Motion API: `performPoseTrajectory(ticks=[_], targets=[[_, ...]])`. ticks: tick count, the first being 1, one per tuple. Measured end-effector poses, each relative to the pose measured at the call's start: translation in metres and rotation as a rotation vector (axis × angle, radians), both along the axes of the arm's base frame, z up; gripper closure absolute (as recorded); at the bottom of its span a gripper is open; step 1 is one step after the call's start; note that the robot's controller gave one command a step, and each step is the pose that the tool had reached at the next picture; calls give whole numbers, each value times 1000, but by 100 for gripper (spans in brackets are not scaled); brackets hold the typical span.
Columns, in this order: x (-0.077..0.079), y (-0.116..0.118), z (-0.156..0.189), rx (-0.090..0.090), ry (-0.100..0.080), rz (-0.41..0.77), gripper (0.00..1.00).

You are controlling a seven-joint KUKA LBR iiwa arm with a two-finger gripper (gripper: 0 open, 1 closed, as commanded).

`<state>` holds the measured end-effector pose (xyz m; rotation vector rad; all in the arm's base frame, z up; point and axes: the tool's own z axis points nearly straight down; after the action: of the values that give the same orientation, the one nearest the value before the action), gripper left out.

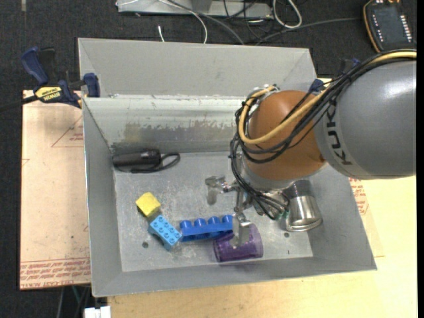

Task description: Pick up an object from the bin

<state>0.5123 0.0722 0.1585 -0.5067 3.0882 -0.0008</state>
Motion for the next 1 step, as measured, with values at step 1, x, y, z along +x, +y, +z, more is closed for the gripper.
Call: performPoseTrajectory(ticks=[1], targets=[[11,46,-44,3,9,34,0]])
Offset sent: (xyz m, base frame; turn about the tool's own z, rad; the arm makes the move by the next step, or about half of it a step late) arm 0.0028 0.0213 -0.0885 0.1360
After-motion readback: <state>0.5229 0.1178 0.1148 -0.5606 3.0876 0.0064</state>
